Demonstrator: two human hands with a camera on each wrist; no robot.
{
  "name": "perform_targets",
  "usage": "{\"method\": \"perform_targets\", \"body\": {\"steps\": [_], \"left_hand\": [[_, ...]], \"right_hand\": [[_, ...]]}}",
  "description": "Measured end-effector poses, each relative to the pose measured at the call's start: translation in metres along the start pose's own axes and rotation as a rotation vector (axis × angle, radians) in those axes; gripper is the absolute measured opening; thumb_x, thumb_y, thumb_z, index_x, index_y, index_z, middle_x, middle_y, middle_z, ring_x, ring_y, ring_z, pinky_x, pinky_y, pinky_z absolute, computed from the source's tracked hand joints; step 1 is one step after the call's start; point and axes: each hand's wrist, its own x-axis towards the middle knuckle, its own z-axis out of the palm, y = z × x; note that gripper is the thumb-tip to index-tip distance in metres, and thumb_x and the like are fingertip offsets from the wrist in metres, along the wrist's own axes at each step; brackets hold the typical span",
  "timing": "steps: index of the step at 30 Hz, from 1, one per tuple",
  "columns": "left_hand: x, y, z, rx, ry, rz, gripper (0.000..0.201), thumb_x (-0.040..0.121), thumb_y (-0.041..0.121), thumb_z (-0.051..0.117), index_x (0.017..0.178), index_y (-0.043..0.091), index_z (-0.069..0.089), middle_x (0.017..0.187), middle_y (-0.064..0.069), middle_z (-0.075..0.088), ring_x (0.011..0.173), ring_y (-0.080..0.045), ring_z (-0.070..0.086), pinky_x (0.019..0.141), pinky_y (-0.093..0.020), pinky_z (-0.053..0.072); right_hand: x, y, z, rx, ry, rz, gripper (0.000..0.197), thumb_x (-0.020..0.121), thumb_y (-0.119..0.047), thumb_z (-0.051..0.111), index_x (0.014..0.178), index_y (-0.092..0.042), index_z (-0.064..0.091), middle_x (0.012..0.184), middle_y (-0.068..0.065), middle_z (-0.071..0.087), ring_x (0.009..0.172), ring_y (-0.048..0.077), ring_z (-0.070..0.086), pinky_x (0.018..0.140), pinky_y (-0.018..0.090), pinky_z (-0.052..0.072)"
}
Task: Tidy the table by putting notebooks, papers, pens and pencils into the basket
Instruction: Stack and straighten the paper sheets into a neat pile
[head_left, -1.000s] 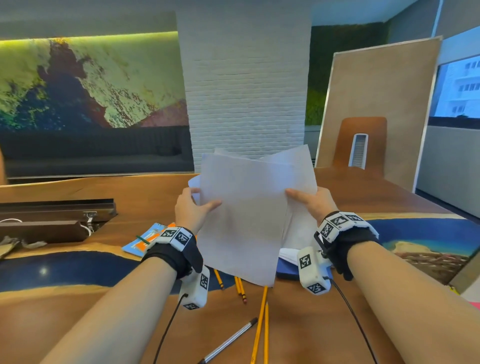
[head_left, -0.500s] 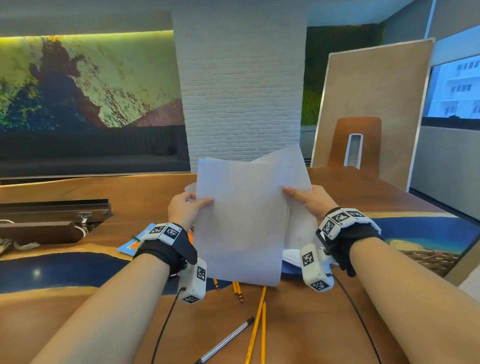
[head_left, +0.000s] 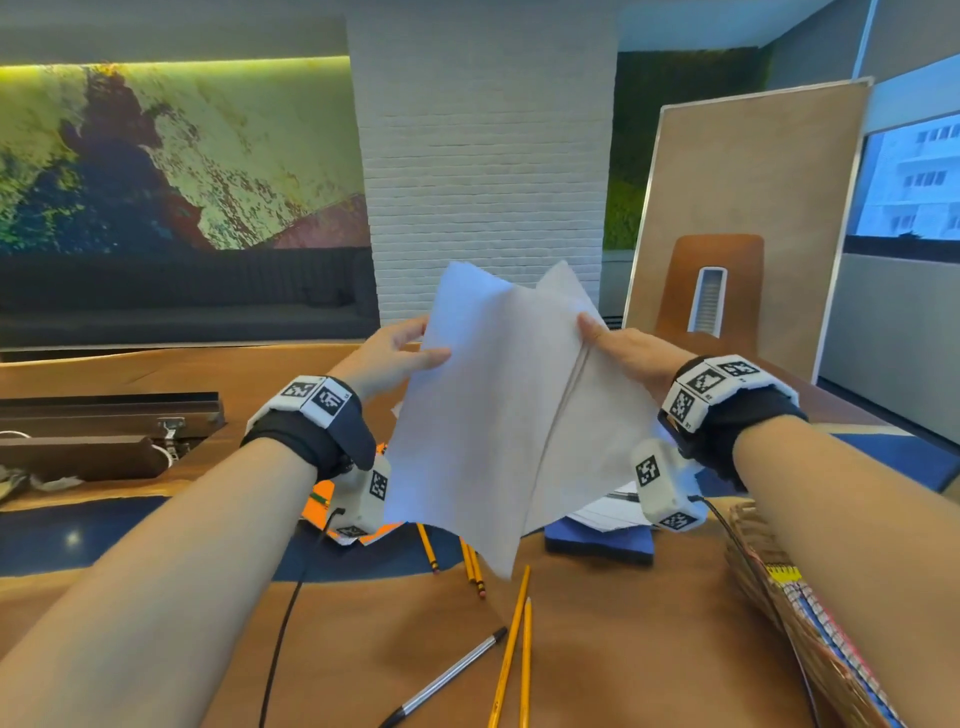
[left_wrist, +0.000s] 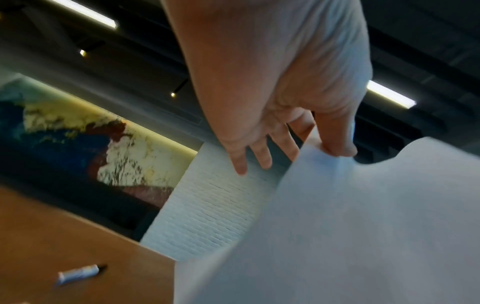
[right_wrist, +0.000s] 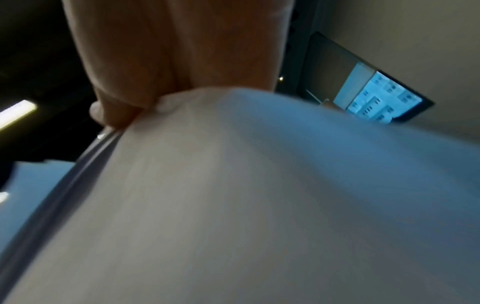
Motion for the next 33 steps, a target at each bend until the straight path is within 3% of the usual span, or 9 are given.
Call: {"method": "perform_targets", "body": {"steps": [4, 6, 10, 18, 22, 25, 28, 30, 33], "left_hand": [[0.002, 0.003, 0.007, -0.142, 0.223, -0.114, 0.005, 0.093, 0.012, 0.056, 0.097, 0.015, 0.055, 0.098, -0.006, 0.063, 0.068, -0.013, 0.063, 0.06, -0.02, 0.053], [0.001, -0.002, -0.002, -0.163, 0.294, -0.131, 0.009, 0.092, 0.011, 0.057, 0.101, 0.013, 0.057, 0.095, -0.007, 0.065, 0.071, -0.02, 0.063, 0.065, -0.028, 0.054], [-0.011, -0.008, -0.021, -0.199, 0.162, -0.172, 0.016, 0.09, 0.012, 0.062, 0.105, 0.012, 0.066, 0.099, -0.013, 0.069, 0.079, -0.028, 0.065, 0.076, -0.037, 0.056], [-0.01, 0.011, 0.015, -0.233, -0.006, -0.125, 0.025, 0.086, 0.023, 0.067, 0.104, 0.005, 0.068, 0.098, -0.015, 0.069, 0.085, -0.027, 0.066, 0.085, -0.041, 0.053], [-0.004, 0.021, 0.037, -0.28, -0.064, -0.099, 0.01, 0.09, 0.019, 0.062, 0.087, 0.012, 0.068, 0.082, -0.005, 0.07, 0.069, -0.018, 0.066, 0.068, -0.028, 0.055], [0.001, 0.023, 0.037, -0.246, 0.087, -0.09, 0.014, 0.088, 0.02, 0.065, 0.075, 0.014, 0.064, 0.072, -0.002, 0.065, 0.059, -0.014, 0.06, 0.061, -0.024, 0.05], [0.011, 0.017, 0.029, -0.237, 0.378, -0.076, 0.02, 0.088, 0.026, 0.065, 0.073, 0.013, 0.06, 0.079, -0.009, 0.06, 0.069, -0.021, 0.055, 0.067, -0.034, 0.047], [0.013, 0.012, 0.03, -0.305, 0.502, -0.086, 0.022, 0.088, 0.028, 0.065, 0.072, 0.014, 0.059, 0.082, -0.01, 0.062, 0.073, -0.023, 0.057, 0.071, -0.04, 0.05], [0.012, 0.01, 0.048, -0.368, 0.553, -0.07, 0.016, 0.087, 0.024, 0.065, 0.079, 0.015, 0.055, 0.079, -0.005, 0.06, 0.076, -0.023, 0.056, 0.07, -0.038, 0.049]], "right_hand": [[-0.002, -0.006, -0.001, 0.132, -0.072, -0.009, 0.039, 0.091, -0.045, 0.05, 0.087, -0.009, 0.065, 0.079, 0.007, 0.07, 0.062, 0.018, 0.068, 0.072, 0.035, 0.057], [-0.006, -0.006, -0.006, 0.085, -0.033, -0.008, 0.039, 0.091, -0.046, 0.049, 0.087, -0.01, 0.064, 0.089, 0.012, 0.071, 0.074, 0.024, 0.069, 0.082, 0.04, 0.056], [-0.006, 0.007, -0.023, 0.043, 0.032, 0.03, 0.082, 0.069, -0.069, 0.058, 0.117, -0.003, 0.058, 0.118, 0.02, 0.061, 0.109, 0.036, 0.058, 0.101, 0.047, 0.043], [-0.014, -0.015, 0.002, -0.127, -0.165, -0.013, 0.031, 0.099, -0.028, 0.041, 0.108, -0.006, 0.062, 0.099, 0.007, 0.063, 0.09, 0.018, 0.062, 0.093, 0.037, 0.046], [-0.016, -0.03, 0.011, -0.135, -0.139, -0.066, 0.033, 0.098, -0.012, 0.042, 0.069, -0.022, 0.055, 0.053, -0.018, 0.059, 0.044, -0.007, 0.054, 0.067, 0.022, 0.043], [-0.015, -0.022, -0.008, -0.054, -0.064, -0.075, 0.033, 0.1, -0.005, 0.034, 0.072, -0.019, 0.045, 0.071, -0.011, 0.044, 0.049, -0.009, 0.048, 0.062, 0.012, 0.04], [-0.022, -0.004, -0.027, 0.137, -0.079, -0.106, 0.033, 0.101, -0.032, 0.034, 0.083, -0.013, 0.055, 0.077, 0.006, 0.055, 0.06, 0.008, 0.061, 0.071, 0.028, 0.049], [-0.025, 0.004, -0.037, 0.28, -0.141, -0.052, 0.078, 0.073, -0.079, 0.036, 0.101, -0.011, 0.062, 0.086, 0.009, 0.068, 0.073, 0.021, 0.066, 0.072, 0.034, 0.052], [-0.035, 0.025, -0.047, 0.498, -0.127, -0.075, 0.106, 0.025, -0.083, 0.069, 0.106, -0.015, 0.063, 0.088, 0.003, 0.072, 0.075, 0.017, 0.07, 0.061, 0.03, 0.057]]}}
